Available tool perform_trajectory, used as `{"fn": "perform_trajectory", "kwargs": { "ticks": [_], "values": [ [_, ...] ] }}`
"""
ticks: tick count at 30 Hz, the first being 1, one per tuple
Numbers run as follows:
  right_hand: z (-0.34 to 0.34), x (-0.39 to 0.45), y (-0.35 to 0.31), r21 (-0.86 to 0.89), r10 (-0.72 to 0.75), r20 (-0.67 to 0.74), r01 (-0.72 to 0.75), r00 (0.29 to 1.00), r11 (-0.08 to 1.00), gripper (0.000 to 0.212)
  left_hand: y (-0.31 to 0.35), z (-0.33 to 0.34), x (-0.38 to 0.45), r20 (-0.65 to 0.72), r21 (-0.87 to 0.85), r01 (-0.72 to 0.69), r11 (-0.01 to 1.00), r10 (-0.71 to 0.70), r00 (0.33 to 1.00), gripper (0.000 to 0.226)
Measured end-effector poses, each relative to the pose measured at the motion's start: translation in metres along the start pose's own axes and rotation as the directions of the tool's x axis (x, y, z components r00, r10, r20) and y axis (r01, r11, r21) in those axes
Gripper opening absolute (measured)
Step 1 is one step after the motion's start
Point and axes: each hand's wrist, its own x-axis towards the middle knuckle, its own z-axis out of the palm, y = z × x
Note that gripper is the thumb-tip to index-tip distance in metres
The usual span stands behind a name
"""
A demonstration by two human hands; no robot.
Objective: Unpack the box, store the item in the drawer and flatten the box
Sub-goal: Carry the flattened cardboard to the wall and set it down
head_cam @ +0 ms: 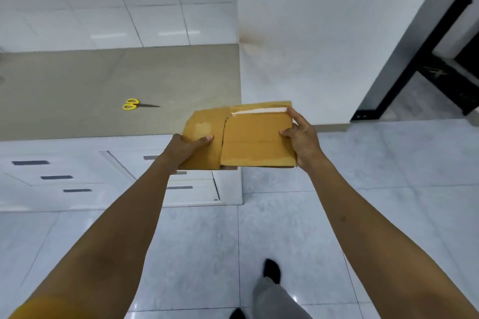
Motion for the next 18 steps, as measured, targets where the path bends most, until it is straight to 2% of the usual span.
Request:
{"fn": "perform_trajectory", "kwargs": {
  "ticks": [3,7,11,14,18],
  "values": [
    [-0.042,0.005,0.008,-0.091,-0.044,-0.052,0.039,0.998,0.995,0.062,0.026,0.034,0.001,-0.073,0.247,-0.118,0.962,0.14,0.987,0.114],
    [-0.098,0.024,0.021,-0.314,-0.093,-0.142,0.044,0.986,0.948,0.064,0.057,0.091,0.005,-0.051,0.447,-0.2,0.872,0.248,0.967,0.108],
    [-0.157,0.053,0.028,-0.506,-0.084,-0.186,-0.022,0.979,0.862,0.064,0.086,0.152,0.016,-0.001,0.549,-0.247,0.798,0.296,0.955,0.113],
    [-0.197,0.078,0.026,-0.584,-0.083,-0.171,-0.033,0.982,0.811,0.064,0.106,0.195,0.027,0.066,0.613,-0.285,0.737,0.311,0.948,0.124],
    [-0.242,0.111,0.027,-0.677,-0.128,-0.132,0.005,0.983,0.736,0.06,0.125,0.247,0.048,0.18,0.671,-0.375,0.64,0.351,0.919,0.113]
  ]
}}
